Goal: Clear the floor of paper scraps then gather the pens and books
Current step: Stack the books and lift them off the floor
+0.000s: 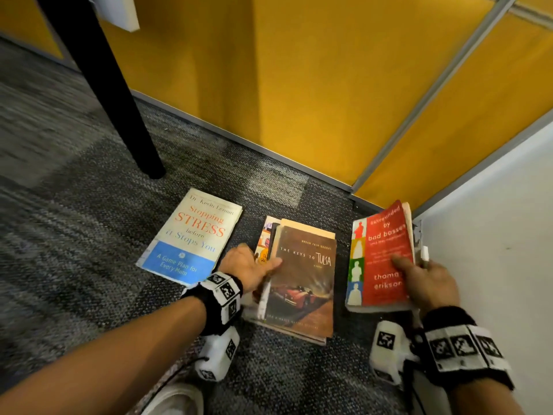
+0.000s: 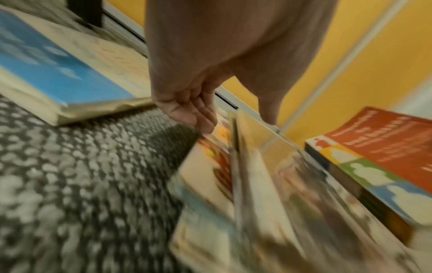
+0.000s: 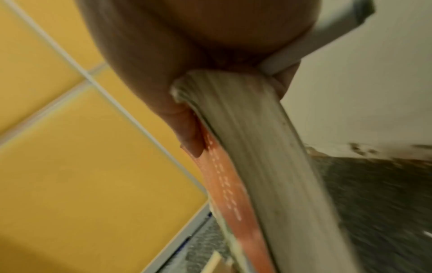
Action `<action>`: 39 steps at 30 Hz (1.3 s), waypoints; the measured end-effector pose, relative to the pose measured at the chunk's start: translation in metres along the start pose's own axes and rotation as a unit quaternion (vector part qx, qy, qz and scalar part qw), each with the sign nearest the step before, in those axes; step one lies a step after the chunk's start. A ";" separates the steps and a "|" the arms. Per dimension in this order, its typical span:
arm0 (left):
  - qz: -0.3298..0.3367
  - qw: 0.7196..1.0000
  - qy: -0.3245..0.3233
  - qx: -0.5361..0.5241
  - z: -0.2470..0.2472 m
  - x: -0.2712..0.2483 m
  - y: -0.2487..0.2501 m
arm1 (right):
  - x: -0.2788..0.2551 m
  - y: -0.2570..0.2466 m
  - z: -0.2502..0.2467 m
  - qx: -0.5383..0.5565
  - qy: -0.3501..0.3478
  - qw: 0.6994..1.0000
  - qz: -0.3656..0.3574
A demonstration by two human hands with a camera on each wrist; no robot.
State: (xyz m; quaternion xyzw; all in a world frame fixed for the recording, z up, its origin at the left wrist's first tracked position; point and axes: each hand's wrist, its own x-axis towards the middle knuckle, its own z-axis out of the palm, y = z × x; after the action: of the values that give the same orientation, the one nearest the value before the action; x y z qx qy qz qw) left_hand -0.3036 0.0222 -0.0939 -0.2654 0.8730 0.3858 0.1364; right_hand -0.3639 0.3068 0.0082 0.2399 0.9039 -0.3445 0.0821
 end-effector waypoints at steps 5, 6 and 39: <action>-0.079 0.980 0.173 0.062 -0.065 0.045 -0.037 | -0.045 -0.043 0.005 0.160 -0.078 0.978 -0.111; -0.115 0.972 0.178 0.097 -0.078 0.050 -0.047 | -0.048 -0.041 0.016 0.191 -0.117 0.970 -0.098; -0.049 0.993 -0.107 -0.022 -0.006 0.004 0.022 | -0.023 0.019 0.103 0.214 -0.238 0.937 0.139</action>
State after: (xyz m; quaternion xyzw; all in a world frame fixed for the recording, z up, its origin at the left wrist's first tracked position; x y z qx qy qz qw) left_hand -0.3194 0.0289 -0.0781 -0.2679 0.8308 0.4238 0.2418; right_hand -0.3363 0.2425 -0.0732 0.2865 0.7204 -0.5619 0.2884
